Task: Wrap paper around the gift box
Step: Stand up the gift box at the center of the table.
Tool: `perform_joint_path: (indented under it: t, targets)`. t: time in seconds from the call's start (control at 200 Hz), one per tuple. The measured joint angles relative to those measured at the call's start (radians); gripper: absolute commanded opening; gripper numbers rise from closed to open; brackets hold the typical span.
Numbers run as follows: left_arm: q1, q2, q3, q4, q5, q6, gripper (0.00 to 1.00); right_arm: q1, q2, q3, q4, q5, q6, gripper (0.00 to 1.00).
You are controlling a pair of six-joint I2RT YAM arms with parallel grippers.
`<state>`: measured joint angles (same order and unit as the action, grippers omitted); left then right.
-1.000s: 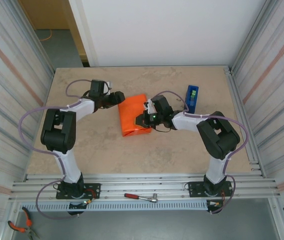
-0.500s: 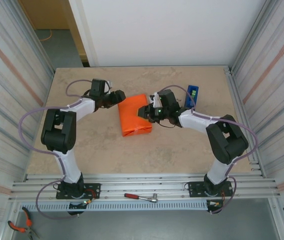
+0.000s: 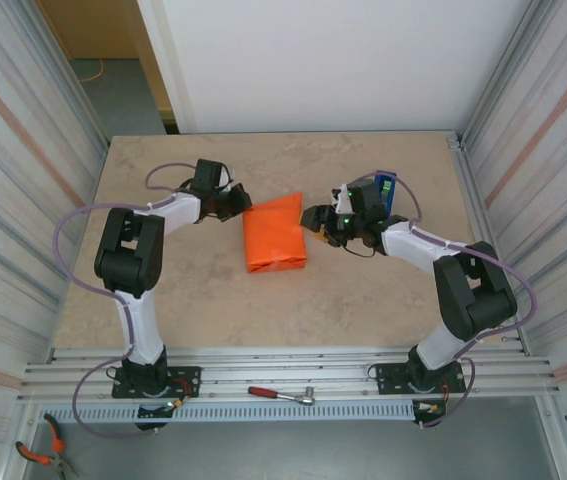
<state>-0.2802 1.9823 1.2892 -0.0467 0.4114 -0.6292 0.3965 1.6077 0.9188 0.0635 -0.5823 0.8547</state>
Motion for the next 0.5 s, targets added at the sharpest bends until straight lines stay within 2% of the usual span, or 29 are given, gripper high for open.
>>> perform_joint_path:
  t: [0.241, 0.501]
  targets:
    - [-0.022, -0.049, -0.089, 0.232, 0.020, -0.003, 0.00, -0.113, -0.027, -0.030, -0.029, 0.007, -0.002, 0.83]
    - [-0.058, -0.224, -0.334, 0.664, 0.015, 0.004, 0.00, -0.176, -0.060, -0.011, -0.084, 0.008, -0.024, 0.84]
